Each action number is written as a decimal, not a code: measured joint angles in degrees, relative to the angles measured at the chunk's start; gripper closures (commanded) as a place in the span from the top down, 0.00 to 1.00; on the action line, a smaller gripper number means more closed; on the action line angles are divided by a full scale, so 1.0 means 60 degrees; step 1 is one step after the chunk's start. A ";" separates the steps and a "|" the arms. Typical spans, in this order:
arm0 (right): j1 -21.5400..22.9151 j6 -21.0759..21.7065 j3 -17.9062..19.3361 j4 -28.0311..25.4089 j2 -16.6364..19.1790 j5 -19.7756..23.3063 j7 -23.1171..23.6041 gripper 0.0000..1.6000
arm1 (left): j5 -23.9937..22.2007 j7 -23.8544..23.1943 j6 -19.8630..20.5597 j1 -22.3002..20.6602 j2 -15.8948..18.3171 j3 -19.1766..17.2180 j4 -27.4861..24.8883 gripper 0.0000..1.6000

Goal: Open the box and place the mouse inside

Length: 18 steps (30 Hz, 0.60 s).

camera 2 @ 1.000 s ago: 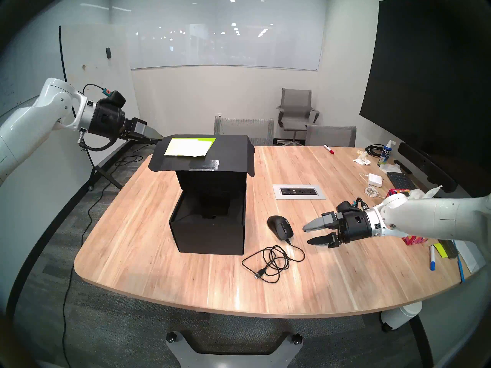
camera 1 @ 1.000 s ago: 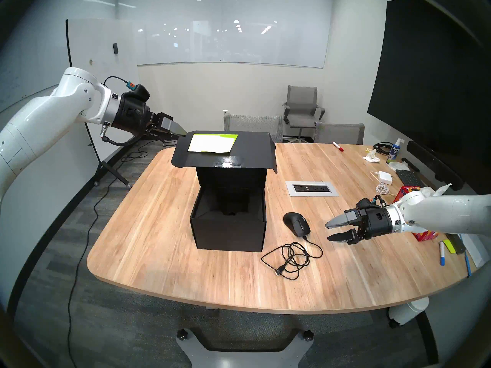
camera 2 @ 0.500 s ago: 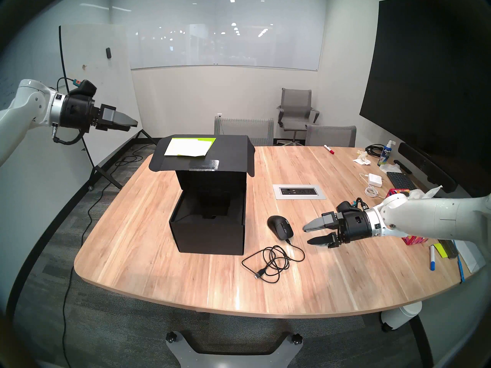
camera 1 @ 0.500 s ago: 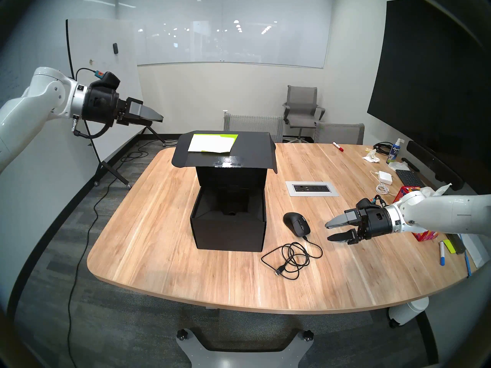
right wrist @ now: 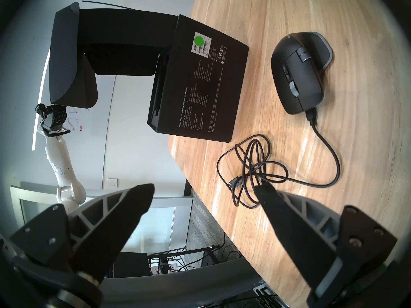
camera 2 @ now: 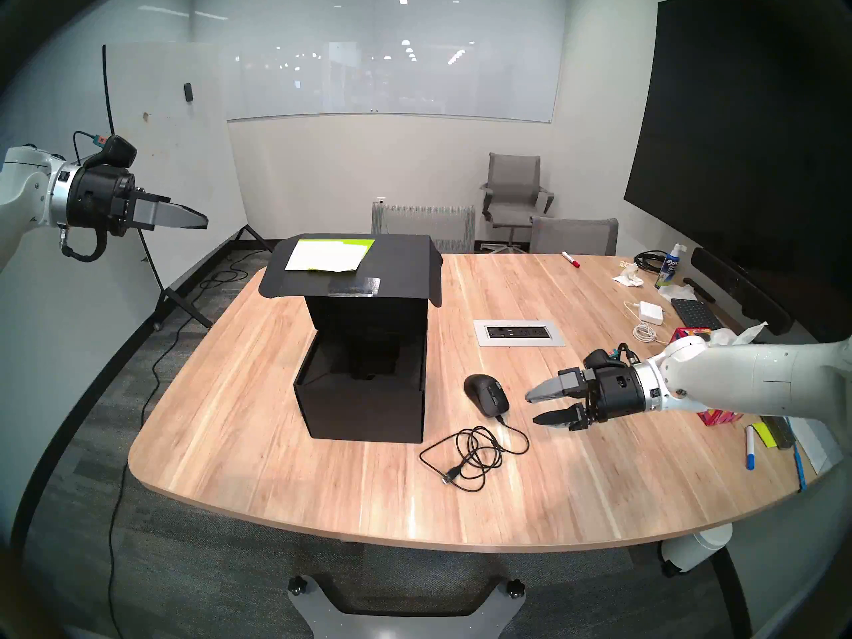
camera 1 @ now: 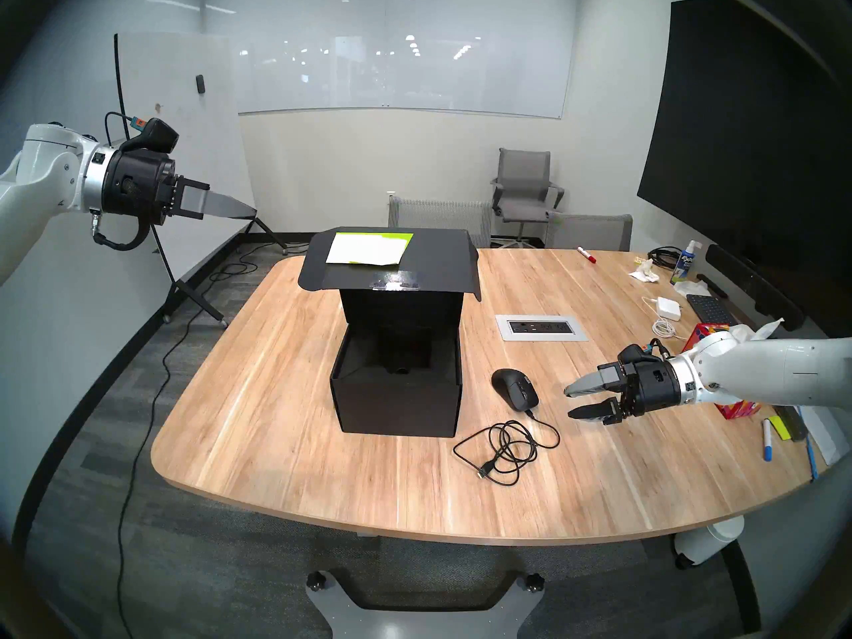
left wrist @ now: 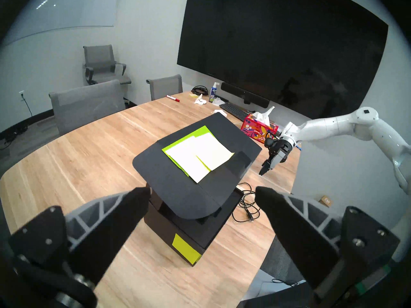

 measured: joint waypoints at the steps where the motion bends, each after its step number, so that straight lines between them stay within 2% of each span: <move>1: 0.0000 0.0000 0.0000 0.0000 0.0000 0.0000 0.0000 1.00 | 0.0112 -0.0173 -0.0110 0.0006 0.0046 0.0017 0.0000 1.00; 11: 0.0000 0.0002 0.0002 0.0000 0.0000 -0.0002 0.0000 1.00 | 0.0752 -0.0942 -0.0787 0.0126 0.0354 -0.0001 -0.0098 1.00; 18: -0.0001 0.0002 0.0003 0.0000 0.0001 -0.0002 0.0001 1.00 | 0.0677 -0.1041 -0.1405 0.0365 0.0471 -0.0188 -0.0262 1.00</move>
